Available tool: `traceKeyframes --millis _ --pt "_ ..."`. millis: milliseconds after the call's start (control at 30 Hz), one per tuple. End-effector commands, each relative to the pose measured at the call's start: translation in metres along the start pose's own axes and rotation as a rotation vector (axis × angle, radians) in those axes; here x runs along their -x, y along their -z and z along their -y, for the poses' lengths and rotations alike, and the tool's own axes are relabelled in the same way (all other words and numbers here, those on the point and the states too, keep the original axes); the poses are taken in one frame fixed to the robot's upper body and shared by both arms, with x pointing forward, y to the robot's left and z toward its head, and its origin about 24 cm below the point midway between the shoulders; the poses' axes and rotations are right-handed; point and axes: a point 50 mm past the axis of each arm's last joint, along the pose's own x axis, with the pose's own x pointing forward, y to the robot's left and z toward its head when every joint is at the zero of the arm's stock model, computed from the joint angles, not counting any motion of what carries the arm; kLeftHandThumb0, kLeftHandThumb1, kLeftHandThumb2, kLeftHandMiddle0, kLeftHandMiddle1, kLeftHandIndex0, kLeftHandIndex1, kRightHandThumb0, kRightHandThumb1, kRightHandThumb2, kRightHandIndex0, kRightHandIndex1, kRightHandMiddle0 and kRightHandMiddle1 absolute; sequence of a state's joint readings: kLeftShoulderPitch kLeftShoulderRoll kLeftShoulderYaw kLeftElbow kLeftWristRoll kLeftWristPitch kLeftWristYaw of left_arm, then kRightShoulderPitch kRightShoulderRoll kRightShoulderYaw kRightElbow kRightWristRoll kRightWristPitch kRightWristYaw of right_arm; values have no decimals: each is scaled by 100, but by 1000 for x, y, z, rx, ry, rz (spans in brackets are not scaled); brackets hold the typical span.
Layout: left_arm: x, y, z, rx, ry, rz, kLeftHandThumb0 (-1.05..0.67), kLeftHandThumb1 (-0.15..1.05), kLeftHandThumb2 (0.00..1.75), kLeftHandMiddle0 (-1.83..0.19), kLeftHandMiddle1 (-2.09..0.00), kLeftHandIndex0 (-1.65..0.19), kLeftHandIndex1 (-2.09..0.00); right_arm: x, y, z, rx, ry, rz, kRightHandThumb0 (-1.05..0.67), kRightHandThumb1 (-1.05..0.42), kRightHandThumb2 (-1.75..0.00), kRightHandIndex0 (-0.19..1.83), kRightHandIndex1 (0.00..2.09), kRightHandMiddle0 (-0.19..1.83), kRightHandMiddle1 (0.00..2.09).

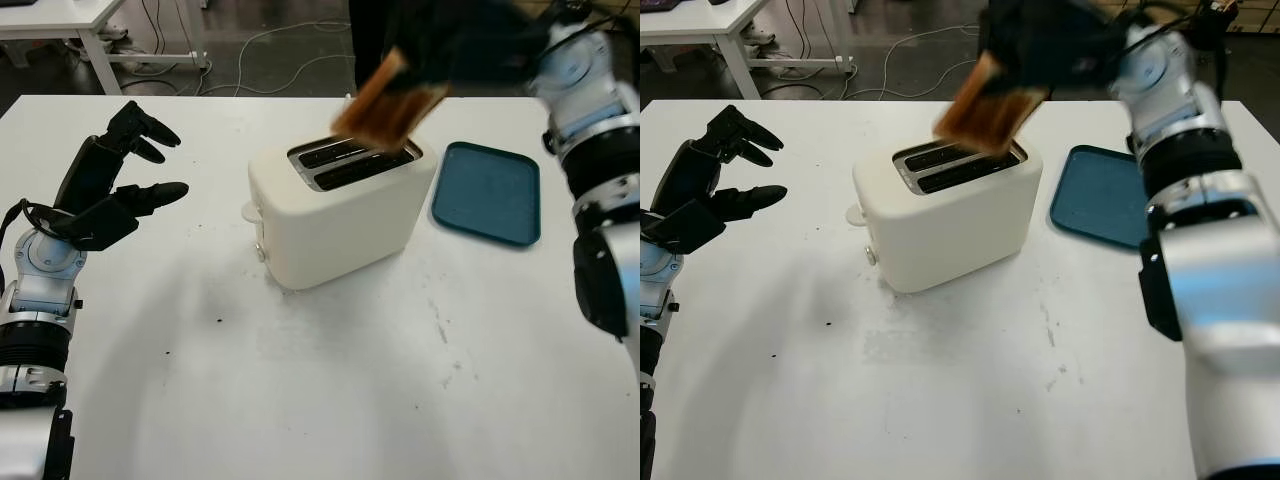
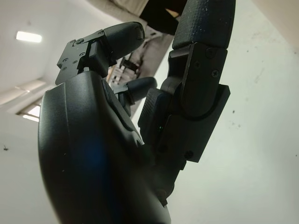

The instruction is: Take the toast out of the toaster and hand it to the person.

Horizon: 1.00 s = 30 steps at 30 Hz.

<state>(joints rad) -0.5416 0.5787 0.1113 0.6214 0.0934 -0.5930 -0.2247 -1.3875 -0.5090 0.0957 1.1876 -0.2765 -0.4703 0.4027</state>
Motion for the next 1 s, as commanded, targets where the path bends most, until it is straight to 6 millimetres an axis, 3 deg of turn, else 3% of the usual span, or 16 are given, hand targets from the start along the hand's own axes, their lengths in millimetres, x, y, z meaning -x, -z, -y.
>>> traceKeyframes --millis 0,100,367,500,633,833,967 --pt "0 -1 -4 -5 -8 12 -105 92 18 -7 -164 -8 -154 1 -3 17 -116 79 4 -36 -92 -12 115 175 98 175" --pt "0 -1 -4 -2 -7 8 -105 92 18 -8 -163 -9 -153 3 3 26 -327 144 -5 -38 -90 -12 119 175 101 175" --pt "1 -1 -4 -13 -2 6 -105 92 19 -7 -164 -9 -153 15 26 32 -568 288 -109 -29 -92 -30 118 175 86 175" --pt "1 0 -4 -12 -3 6 -105 92 18 -7 -164 -9 -152 21 38 29 -529 358 -157 -32 -91 -29 117 175 90 175" --pt "1 0 -3 -16 -2 2 -105 92 19 -7 -164 -8 -153 22 52 15 -453 489 -291 -30 -92 -25 108 175 77 175" --pt "1 0 -2 -11 -4 3 -105 92 18 -8 -163 -8 -153 29 71 -10 -378 555 -409 -18 -92 -22 77 175 57 161" --pt "2 0 -2 -10 -5 -5 -105 92 18 -8 -163 -8 -153 33 79 -21 -372 563 -471 -23 -92 -16 94 175 66 174"
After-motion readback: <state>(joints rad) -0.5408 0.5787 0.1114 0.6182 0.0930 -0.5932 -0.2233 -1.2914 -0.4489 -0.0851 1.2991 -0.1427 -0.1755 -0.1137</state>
